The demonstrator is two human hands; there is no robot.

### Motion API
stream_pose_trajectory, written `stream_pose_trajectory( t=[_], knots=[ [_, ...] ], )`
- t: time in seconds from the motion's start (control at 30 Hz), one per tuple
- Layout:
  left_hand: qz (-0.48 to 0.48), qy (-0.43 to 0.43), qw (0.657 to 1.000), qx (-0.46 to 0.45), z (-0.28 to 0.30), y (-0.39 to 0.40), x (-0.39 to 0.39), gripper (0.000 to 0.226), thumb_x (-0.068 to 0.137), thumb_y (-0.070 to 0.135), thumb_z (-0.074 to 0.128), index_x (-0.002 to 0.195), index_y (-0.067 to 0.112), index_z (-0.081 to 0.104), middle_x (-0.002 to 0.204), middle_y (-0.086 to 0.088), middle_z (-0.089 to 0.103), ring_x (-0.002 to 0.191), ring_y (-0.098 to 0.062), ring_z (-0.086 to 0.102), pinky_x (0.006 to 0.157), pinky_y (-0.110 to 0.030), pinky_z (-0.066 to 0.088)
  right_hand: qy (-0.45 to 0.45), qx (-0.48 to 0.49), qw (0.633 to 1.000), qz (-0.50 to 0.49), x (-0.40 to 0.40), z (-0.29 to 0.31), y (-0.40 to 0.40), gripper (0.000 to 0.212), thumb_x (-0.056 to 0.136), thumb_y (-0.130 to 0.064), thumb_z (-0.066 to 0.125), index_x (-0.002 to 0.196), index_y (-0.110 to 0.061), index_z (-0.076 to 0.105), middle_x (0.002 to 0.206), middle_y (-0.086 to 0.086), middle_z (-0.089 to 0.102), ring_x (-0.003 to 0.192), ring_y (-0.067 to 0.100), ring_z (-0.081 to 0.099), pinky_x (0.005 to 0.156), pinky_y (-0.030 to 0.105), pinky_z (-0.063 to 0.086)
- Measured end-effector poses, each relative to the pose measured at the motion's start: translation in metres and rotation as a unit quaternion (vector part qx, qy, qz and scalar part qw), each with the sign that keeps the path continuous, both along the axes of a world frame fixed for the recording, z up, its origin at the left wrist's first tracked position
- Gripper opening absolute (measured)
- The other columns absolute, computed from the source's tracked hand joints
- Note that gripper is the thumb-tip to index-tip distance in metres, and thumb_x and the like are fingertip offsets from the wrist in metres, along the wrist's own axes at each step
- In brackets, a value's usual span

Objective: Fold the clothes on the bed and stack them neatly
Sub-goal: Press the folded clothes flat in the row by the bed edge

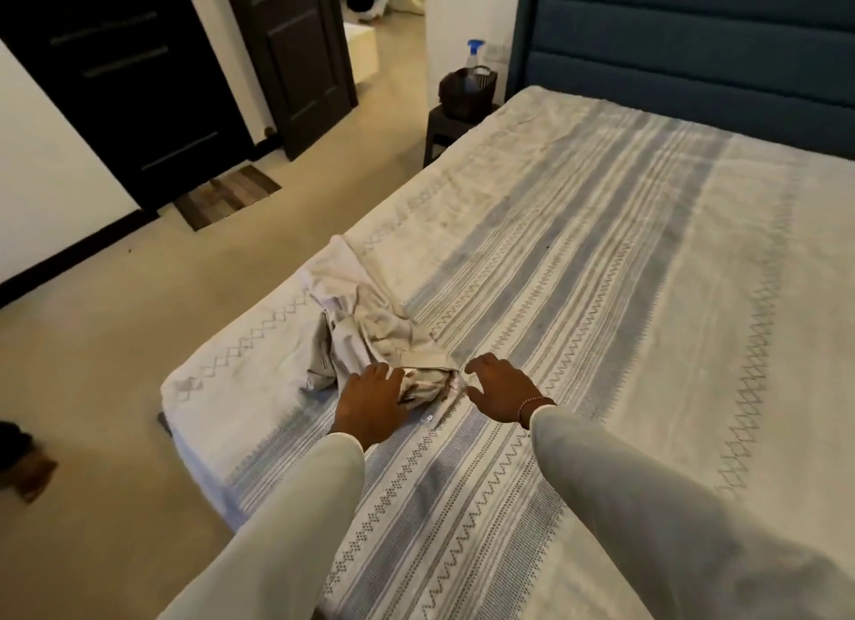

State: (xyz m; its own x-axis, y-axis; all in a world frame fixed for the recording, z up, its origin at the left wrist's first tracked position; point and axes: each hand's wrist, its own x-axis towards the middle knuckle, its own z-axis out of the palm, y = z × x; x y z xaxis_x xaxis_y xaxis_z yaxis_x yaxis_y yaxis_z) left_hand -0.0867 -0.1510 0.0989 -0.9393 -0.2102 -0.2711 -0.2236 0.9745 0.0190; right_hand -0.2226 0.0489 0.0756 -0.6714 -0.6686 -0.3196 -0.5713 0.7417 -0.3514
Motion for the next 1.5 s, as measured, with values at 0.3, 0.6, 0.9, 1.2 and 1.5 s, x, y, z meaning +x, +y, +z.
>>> stream_pose_trajectory(
  t=[0.3, 0.6, 0.9, 1.2, 1.5],
  knots=[
    [-0.006, -0.028, 1.000, 0.011, -0.100, -0.032, -0.030, 0.054, 0.097, 0.042, 0.054, 0.146, 0.023, 0.041, 0.159, -0.011, 0.030, 0.143, -0.033, 0.033, 0.115, -0.052, 0.033, -0.053, 0.032, 0.998, -0.004, -0.031, -0.104, -0.061, 0.045, 0.101, -0.026, 0.048, 0.145, -0.021, 0.047, 0.166, 0.011, 0.013, 0.138, 0.043, 0.039, 0.110, 0.049, 0.040],
    [-0.036, -0.017, 0.998, -0.043, -0.138, -0.047, -0.089, 0.057, 0.098, 0.055, 0.043, 0.144, 0.022, 0.040, 0.144, -0.009, 0.051, 0.131, -0.032, 0.047, 0.105, -0.047, 0.037, -0.016, -0.038, 0.999, -0.006, -0.048, -0.144, -0.089, 0.046, 0.094, -0.023, 0.058, 0.140, -0.020, 0.055, 0.137, 0.015, 0.051, 0.118, 0.038, 0.055, 0.100, 0.040, 0.048],
    [0.032, -0.001, 0.998, -0.055, -0.108, -0.044, -0.110, 0.050, 0.101, 0.049, 0.037, 0.144, 0.023, 0.035, 0.117, -0.005, 0.072, 0.112, -0.029, 0.065, 0.113, -0.051, 0.026, 0.169, -0.240, 0.956, -0.005, -0.047, -0.082, -0.083, 0.002, 0.090, -0.010, 0.068, 0.089, -0.008, 0.068, 0.085, 0.011, 0.064, 0.077, 0.031, 0.061, 0.068, 0.036, 0.054],
    [0.073, 0.043, 0.995, -0.049, -0.001, -0.022, -0.127, 0.032, 0.098, 0.032, 0.050, 0.126, 0.015, 0.051, 0.123, -0.018, 0.059, 0.115, -0.038, 0.054, 0.095, -0.045, 0.043, 0.250, -0.337, 0.907, 0.046, -0.056, 0.053, -0.030, 0.009, 0.092, -0.008, 0.065, 0.093, -0.002, 0.070, 0.090, 0.014, 0.065, 0.083, 0.032, 0.060, 0.073, 0.039, 0.052],
    [0.216, 0.176, 0.939, 0.205, 0.083, 0.053, -0.127, 0.042, 0.103, 0.045, 0.035, 0.141, 0.030, 0.046, 0.122, -0.017, 0.065, 0.112, -0.042, 0.061, 0.103, -0.056, 0.040, 0.322, -0.407, 0.852, -0.069, -0.061, 0.207, 0.074, 0.006, 0.088, -0.004, 0.073, 0.091, -0.003, 0.068, 0.089, 0.012, 0.063, 0.080, 0.027, 0.061, 0.073, 0.034, 0.051]
  ],
)
